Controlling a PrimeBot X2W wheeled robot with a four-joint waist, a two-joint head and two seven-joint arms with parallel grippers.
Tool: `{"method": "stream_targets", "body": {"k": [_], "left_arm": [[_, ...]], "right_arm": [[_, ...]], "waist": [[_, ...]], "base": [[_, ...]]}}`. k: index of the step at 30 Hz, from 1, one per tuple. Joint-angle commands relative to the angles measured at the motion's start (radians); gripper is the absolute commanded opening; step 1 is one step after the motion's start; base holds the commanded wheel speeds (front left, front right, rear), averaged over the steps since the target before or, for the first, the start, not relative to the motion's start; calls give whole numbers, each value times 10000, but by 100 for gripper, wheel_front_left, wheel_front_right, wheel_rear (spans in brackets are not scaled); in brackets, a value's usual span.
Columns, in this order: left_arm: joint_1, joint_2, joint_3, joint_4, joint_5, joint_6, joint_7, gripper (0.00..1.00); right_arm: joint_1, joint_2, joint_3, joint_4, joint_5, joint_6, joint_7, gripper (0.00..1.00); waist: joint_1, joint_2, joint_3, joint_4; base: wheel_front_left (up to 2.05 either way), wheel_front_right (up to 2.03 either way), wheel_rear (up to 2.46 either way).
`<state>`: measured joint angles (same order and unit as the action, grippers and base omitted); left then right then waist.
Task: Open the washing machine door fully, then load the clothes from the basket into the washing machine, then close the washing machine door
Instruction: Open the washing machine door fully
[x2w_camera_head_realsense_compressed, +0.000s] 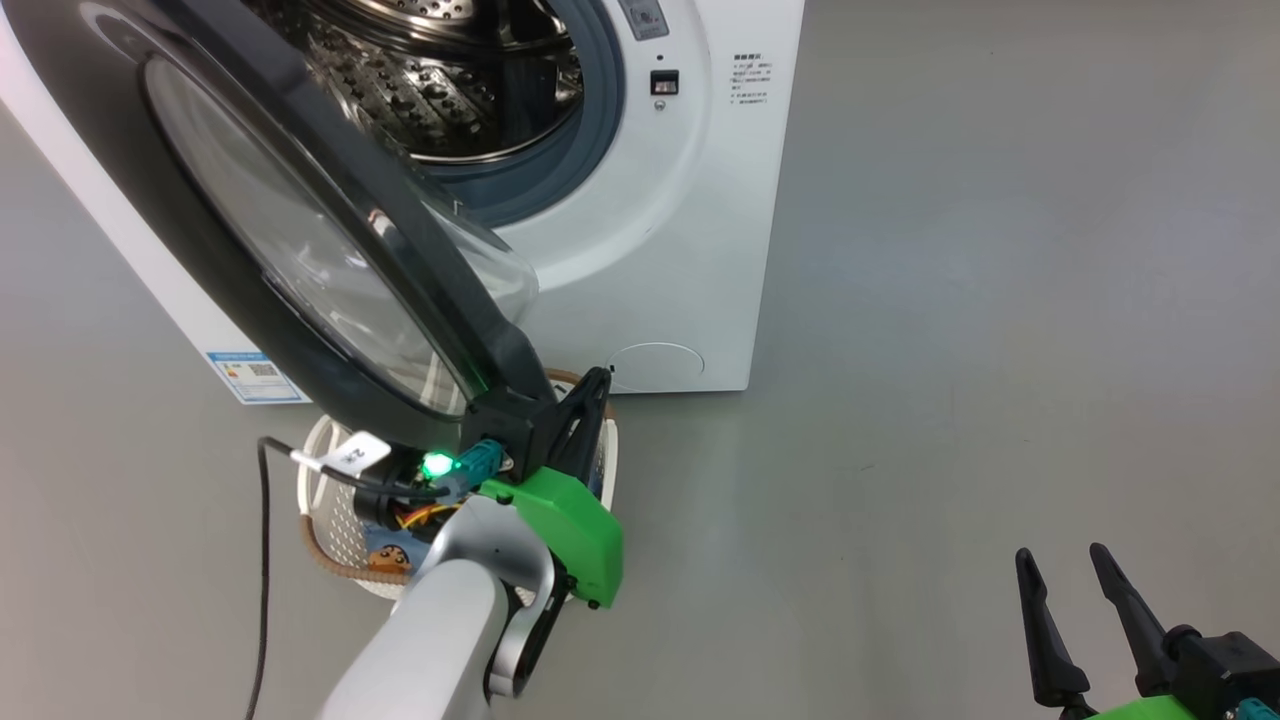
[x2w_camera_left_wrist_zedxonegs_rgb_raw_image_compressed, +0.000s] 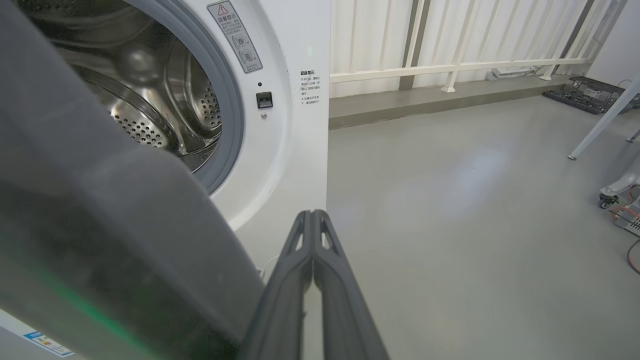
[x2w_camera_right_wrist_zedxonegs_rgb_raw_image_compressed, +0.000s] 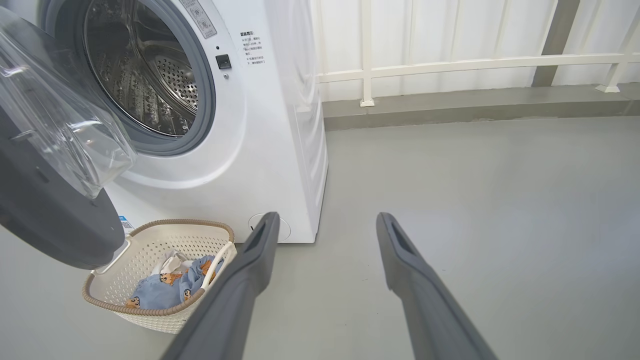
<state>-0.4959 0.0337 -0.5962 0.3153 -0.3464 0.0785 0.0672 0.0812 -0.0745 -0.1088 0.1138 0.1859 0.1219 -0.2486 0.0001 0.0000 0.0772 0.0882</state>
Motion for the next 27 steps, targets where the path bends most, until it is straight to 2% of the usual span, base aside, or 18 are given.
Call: {"method": "stream_targets", "body": {"k": [1,14,27], "left_arm": [[-123,167,364,-135,-25,155,-141,0],[333,238,392,-517,-36,536,-561,0],[1141,560,457,-1421,-17,1014,-816,0]], "right_arm": [[-362,-191,259,-217,41,88,-113,100],[-423,-132,220,-291,23,88,-117,100],[-404,-161,241,-309,57,88,-118,100]], "waist": [[-1,0,-6,32],[-1,0,172,315],[-1,0,181,819]], "base": [[0,0,0],[0,0,0],[0,0,0]]}}
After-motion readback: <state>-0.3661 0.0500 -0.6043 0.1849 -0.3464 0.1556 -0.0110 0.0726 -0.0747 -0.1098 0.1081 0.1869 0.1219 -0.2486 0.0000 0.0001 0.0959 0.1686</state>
